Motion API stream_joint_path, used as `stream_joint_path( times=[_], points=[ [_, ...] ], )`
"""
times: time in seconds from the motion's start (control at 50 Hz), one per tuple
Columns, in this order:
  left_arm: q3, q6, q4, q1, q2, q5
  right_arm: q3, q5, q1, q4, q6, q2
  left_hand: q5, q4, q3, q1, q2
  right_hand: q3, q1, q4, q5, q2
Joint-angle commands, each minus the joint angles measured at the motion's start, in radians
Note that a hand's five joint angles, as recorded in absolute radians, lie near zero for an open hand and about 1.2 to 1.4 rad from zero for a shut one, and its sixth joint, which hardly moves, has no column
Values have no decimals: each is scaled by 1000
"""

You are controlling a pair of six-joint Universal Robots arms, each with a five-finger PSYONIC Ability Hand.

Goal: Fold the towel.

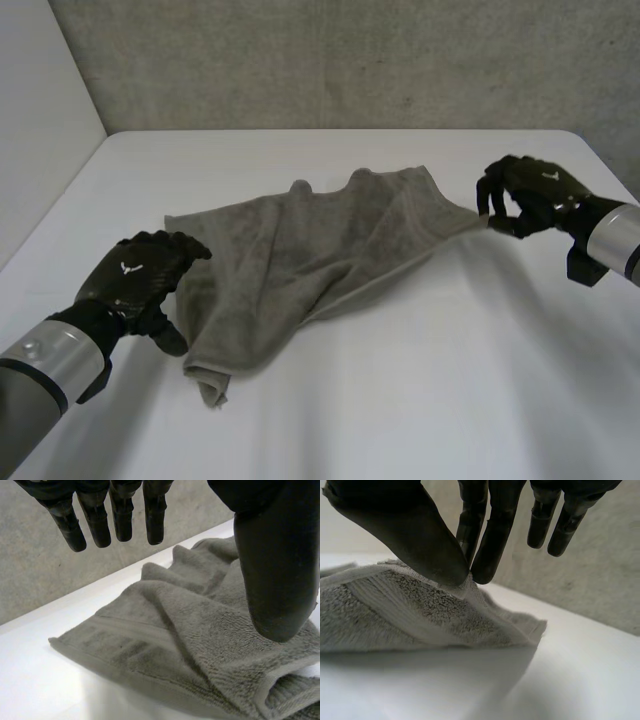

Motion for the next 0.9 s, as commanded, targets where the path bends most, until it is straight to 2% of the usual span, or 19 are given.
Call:
stream_joint_path(
  times=[0.02,0.12,0.24,0.4,0.44,0.5,0.6,0.76,0.9],
  points=[
    [-13,2,4,-29,-5,-6,9,28,-4,-60,80,-6,-36,-55,-49,-63,-57,-52,126,-71,83,116],
    [-33,3,3,-41,-18,-10,12,83,-24,-63,79,-16,-27,-55,-49,-54,-48,-52,126,-71,83,116],
    [-39,2,4,-63,-26,-16,20,99,-30,-65,79,-22,-10,-55,-49,-37,-30,-52,126,-71,83,116],
    [-33,2,24,-92,-84,-89,23,97,-35,-67,80,-27,5,-55,-49,-22,-16,-52,126,-71,83,116],
    [-30,2,35,-143,-124,-105,24,99,-42,-67,80,-36,8,-55,-49,-19,-13,-52,126,-71,83,116],
    [-27,2,39,-167,-143,-118,27,99,-56,-65,79,-39,8,-55,-49,-19,-13,-52,126,-71,83,116],
    [-14,-2,78,-222,-198,-200,35,97,-59,-65,80,-41,17,-55,-49,-10,-4,-52,126,-71,83,116],
    [19,-11,125,-249,-256,-279,35,91,-66,-65,80,-45,73,-55,-49,45,52,-52,126,-71,83,116],
    [35,-12,144,-247,-268,-285,35,80,-99,-65,80,-55,143,-55,-49,116,122,-52,126,-71,83,116]
  ],
)
